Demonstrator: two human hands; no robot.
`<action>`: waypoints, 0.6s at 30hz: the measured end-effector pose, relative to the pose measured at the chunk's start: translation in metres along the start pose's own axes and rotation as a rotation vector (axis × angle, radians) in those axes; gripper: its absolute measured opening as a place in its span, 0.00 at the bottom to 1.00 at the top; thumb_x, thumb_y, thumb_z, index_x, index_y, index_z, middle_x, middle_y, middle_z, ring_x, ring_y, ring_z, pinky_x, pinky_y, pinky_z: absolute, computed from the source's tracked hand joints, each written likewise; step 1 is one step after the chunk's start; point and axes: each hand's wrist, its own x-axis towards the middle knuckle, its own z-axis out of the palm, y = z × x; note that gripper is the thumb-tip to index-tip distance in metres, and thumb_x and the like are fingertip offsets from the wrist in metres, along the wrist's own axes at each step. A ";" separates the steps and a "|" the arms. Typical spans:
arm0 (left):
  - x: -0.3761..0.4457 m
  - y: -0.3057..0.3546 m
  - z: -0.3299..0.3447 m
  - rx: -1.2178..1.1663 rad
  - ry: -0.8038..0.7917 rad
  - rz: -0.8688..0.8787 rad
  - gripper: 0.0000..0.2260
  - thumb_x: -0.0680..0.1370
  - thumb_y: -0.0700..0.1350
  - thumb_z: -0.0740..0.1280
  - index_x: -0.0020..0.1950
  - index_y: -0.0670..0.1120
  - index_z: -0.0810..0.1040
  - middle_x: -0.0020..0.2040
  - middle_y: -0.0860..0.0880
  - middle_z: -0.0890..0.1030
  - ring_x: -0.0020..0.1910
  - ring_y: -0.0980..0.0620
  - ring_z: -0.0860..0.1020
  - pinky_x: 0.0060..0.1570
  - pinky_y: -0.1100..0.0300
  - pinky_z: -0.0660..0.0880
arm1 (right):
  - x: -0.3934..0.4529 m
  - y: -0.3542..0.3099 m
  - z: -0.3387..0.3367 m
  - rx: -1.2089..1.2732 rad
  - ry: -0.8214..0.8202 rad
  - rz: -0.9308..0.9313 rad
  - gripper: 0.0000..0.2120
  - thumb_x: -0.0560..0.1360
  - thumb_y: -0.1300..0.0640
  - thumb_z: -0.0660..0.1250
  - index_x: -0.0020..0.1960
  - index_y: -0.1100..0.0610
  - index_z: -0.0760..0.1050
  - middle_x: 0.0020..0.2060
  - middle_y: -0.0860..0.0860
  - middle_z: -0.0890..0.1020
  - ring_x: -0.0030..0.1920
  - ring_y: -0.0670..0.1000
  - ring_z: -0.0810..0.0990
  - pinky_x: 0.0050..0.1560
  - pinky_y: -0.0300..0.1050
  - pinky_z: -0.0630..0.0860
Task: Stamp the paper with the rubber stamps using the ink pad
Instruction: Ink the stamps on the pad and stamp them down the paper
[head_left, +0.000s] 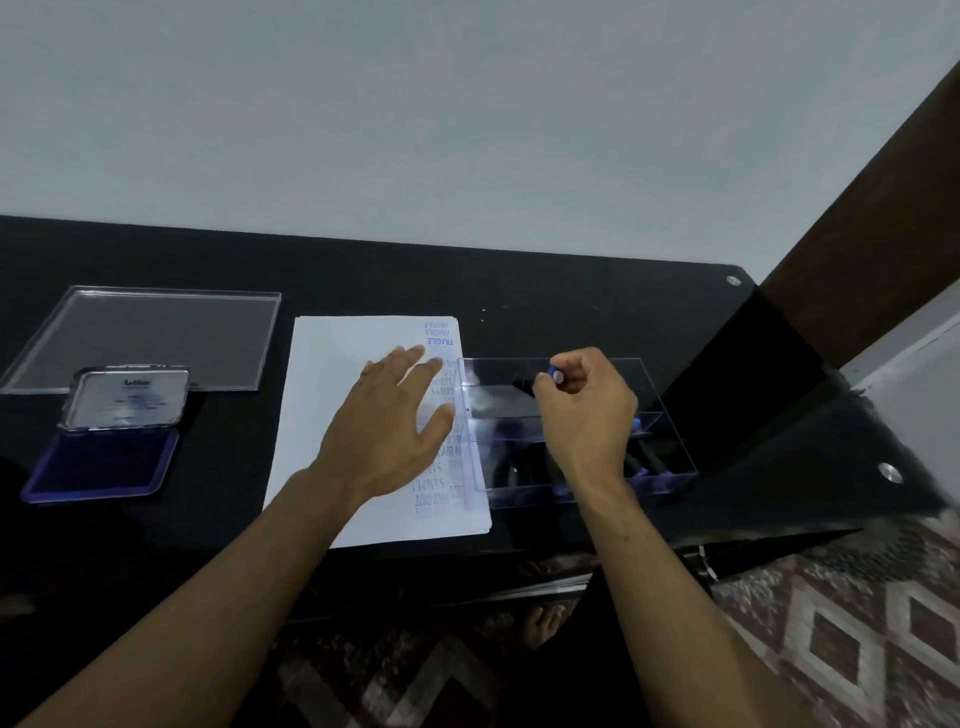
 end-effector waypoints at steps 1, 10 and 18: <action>0.002 0.006 0.002 -0.018 0.002 0.016 0.30 0.79 0.65 0.55 0.79 0.54 0.63 0.81 0.52 0.59 0.80 0.49 0.57 0.76 0.53 0.49 | 0.002 0.004 -0.001 -0.065 -0.022 -0.028 0.06 0.70 0.62 0.70 0.43 0.52 0.77 0.37 0.46 0.80 0.39 0.45 0.79 0.41 0.39 0.77; 0.011 0.030 0.014 -0.053 -0.038 0.043 0.27 0.80 0.61 0.57 0.77 0.52 0.68 0.80 0.50 0.63 0.79 0.46 0.62 0.75 0.49 0.57 | 0.011 0.013 0.002 -0.390 -0.229 -0.147 0.08 0.68 0.66 0.67 0.40 0.54 0.71 0.38 0.48 0.74 0.42 0.51 0.73 0.39 0.47 0.73; 0.011 0.033 0.014 -0.046 -0.043 0.021 0.24 0.82 0.56 0.61 0.77 0.51 0.68 0.81 0.51 0.61 0.79 0.47 0.60 0.75 0.50 0.58 | 0.022 -0.001 0.004 -0.594 -0.330 -0.108 0.07 0.72 0.66 0.66 0.41 0.56 0.79 0.46 0.51 0.75 0.44 0.54 0.76 0.37 0.46 0.73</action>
